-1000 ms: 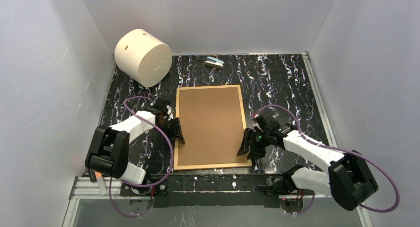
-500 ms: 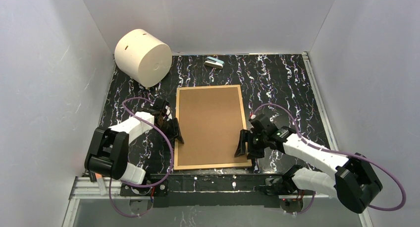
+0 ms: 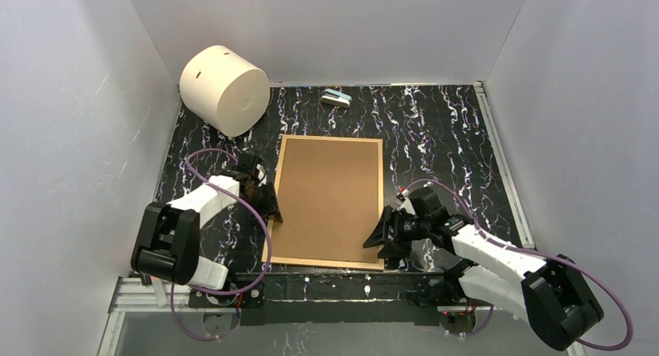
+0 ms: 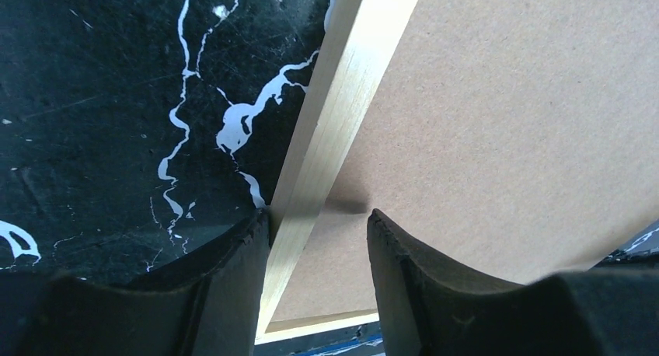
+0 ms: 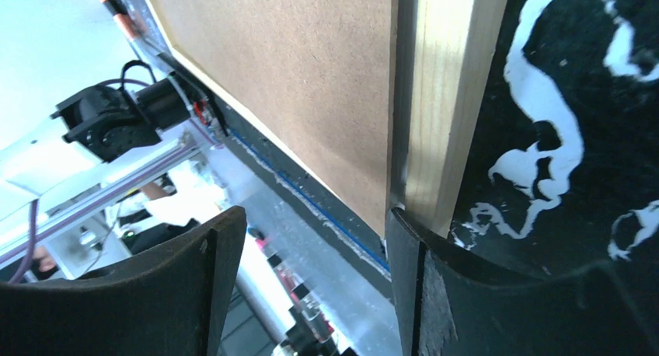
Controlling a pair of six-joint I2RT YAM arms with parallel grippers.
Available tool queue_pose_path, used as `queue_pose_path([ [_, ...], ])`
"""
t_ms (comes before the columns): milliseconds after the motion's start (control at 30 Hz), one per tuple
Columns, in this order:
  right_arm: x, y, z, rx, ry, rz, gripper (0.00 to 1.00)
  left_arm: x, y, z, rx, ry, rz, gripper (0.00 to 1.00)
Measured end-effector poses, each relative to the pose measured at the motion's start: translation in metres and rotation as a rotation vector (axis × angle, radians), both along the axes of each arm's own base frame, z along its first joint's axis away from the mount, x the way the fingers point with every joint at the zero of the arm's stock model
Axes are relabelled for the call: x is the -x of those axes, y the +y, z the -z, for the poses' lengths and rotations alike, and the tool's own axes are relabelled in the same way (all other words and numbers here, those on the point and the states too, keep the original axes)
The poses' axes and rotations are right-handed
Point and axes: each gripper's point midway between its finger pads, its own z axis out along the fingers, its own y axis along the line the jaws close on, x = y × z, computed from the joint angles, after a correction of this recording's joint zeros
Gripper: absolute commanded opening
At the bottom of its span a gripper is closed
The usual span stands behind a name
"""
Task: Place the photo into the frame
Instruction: Adjust the photo frame item on the photo frame.
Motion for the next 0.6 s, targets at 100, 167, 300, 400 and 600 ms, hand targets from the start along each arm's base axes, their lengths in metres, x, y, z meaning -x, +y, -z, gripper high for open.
queue_pose_path([
  [100,0.002,0.003,-0.004,-0.046,0.029,0.015,0.73,-0.002,0.003,0.0,-0.013,-0.012,0.0,0.45],
  [167,0.002,0.004,-0.009,-0.085,0.032,0.03,0.73,-0.005,0.004,0.0,-0.023,-0.025,0.001,0.45],
  [300,-0.001,0.009,-0.019,-0.164,0.013,0.061,0.73,-0.013,0.009,0.001,-0.049,-0.059,-0.001,0.45],
  [400,-0.003,0.011,-0.023,-0.211,-0.006,0.086,0.73,-0.018,0.012,0.001,-0.064,-0.083,-0.003,0.45],
  [600,-0.013,0.013,-0.031,-0.295,-0.09,0.14,0.75,-0.027,0.015,0.001,-0.082,-0.126,-0.003,0.45],
])
